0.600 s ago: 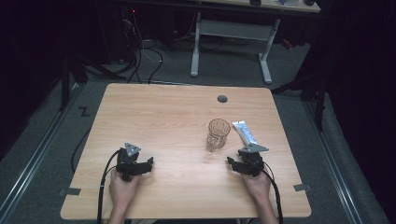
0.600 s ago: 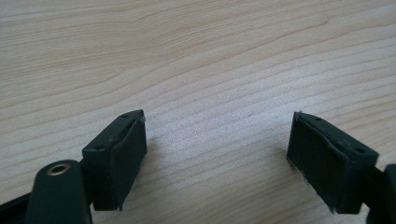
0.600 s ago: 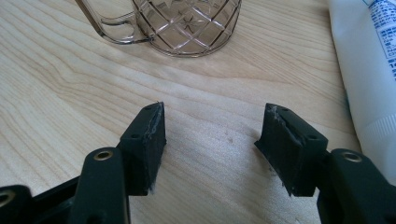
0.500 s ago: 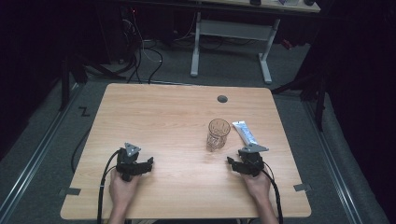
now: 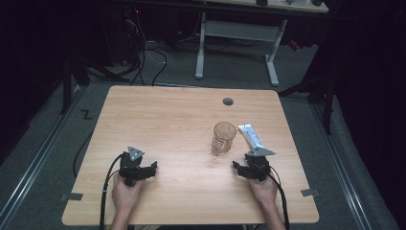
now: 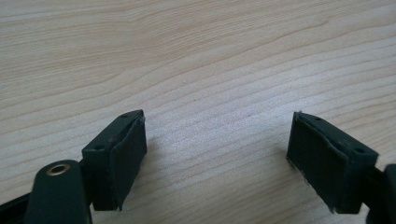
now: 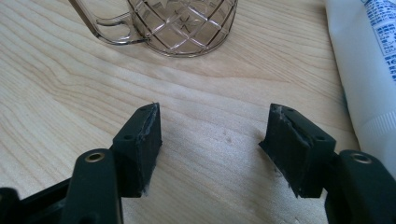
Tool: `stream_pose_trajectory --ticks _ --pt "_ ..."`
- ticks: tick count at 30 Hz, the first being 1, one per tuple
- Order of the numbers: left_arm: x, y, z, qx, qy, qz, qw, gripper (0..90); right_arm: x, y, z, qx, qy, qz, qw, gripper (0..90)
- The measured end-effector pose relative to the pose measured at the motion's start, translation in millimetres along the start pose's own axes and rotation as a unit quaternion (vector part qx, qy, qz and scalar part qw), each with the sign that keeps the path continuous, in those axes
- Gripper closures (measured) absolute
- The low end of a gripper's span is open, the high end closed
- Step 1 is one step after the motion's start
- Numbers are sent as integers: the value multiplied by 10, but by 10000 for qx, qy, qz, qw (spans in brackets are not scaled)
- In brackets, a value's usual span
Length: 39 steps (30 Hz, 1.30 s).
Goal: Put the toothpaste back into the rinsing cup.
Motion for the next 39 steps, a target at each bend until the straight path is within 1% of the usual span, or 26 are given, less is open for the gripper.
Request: stream_pose_trajectory --ticks 6,8,9,11,16,17,18,22,23,25,28,34,39 --pt "0 0 0 0 0 0 10000 197 2 0 0 1 3 13 10000 360" --pt "0 0 0 0 -1 -1 10000 197 14 2 1 4 77 120 9999 336" --pt "0 0 0 0 -1 -1 10000 197 14 2 1 4 77 120 9999 336" --pt "0 0 0 0 1 -1 10000 197 36 -21 22 9 164 201 9997 342" --pt "0 0 0 1 1 -1 10000 197 38 -53 27 90 233 212 9995 351" --pt "0 0 0 0 1 -1 10000 197 36 -68 31 109 322 147 9993 348" --pt "0 0 0 0 1 -1 10000 197 37 -75 34 100 356 99 9993 348" --pt "0 0 0 3 2 -1 10000 197 46 -111 50 11 391 15 9992 343" --pt "0 0 0 3 2 -1 10000 197 49 -127 53 -17 448 -39 9990 339" --pt "-1 0 0 3 3 -1 10000 197 43 -165 52 -105 483 -84 9987 335" --pt "-1 -1 0 5 5 -2 10000 197 29 -218 41 -200 499 -124 9985 331" --pt "-2 -1 0 5 5 -2 10000 196 31 -264 41 -229 469 -148 9985 321" --pt "-2 -1 0 6 7 -3 10000 196 8 -319 47 -328 471 -181 9982 324"
Point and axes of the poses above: each handheld gripper's, and its own axes: y roughly forward along the jaws, z roughly out of its underside, x roughly to its left, the point moved 3 cm from there along y, roughly forward along the jaws, and after that the axes turned 1 degree about y, right-handed, at the moved point
